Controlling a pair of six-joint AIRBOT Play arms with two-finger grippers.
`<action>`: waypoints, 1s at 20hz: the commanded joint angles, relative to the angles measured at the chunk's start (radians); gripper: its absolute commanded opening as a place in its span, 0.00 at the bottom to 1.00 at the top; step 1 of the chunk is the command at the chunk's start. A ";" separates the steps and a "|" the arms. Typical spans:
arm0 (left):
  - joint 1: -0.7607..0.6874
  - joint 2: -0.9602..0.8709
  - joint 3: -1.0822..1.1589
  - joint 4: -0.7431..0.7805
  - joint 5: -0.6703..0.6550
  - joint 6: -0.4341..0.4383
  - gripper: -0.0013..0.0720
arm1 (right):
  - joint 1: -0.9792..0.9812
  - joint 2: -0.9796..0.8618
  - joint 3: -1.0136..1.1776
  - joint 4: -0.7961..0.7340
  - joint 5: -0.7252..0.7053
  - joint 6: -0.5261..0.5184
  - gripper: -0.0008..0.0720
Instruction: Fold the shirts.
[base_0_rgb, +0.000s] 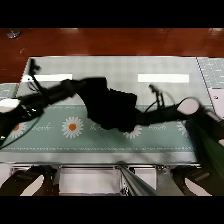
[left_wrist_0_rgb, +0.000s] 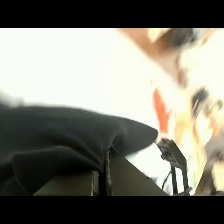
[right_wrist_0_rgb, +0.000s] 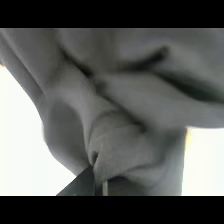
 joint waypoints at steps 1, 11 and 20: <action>0.201 0.056 0.209 -0.002 -0.022 -0.092 0.07 | -0.122 0.035 0.378 -0.177 0.103 0.068 0.04; 0.311 0.149 1.001 0.719 -0.295 -0.355 0.07 | -0.154 0.131 1.284 -0.400 0.404 0.059 0.04; 0.311 0.336 1.017 1.357 -0.618 -0.544 0.07 | -0.154 0.337 1.191 -0.770 0.712 0.160 0.04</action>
